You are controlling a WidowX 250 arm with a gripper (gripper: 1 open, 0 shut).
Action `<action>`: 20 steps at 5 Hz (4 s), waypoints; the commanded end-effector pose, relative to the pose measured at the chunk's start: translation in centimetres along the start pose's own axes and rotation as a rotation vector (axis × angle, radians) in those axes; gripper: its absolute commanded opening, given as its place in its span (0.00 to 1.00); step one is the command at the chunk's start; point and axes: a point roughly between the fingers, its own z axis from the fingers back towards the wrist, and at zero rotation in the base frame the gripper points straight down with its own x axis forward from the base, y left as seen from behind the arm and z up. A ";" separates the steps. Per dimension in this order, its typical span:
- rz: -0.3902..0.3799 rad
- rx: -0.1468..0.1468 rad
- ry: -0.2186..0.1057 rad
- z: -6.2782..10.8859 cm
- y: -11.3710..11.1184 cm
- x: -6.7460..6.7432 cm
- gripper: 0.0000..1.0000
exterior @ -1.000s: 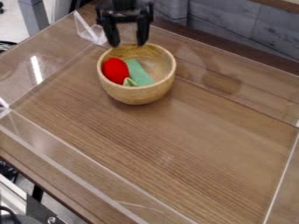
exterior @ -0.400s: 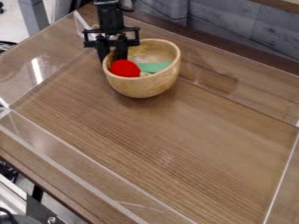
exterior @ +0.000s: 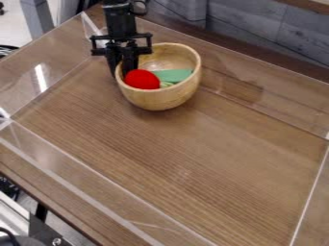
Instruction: Move the red fruit to the left
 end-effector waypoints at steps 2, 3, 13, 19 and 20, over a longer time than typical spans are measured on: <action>-0.025 0.013 -0.070 3.8 2.2 0.0 0.00; -0.033 0.011 -0.064 4.7 3.2 -0.3 0.00; 0.194 -0.037 -0.011 2.7 7.9 -1.2 1.00; 0.245 -0.091 -0.121 10.7 6.6 -5.2 1.00; 0.161 -0.055 -0.136 11.6 5.9 -6.5 1.00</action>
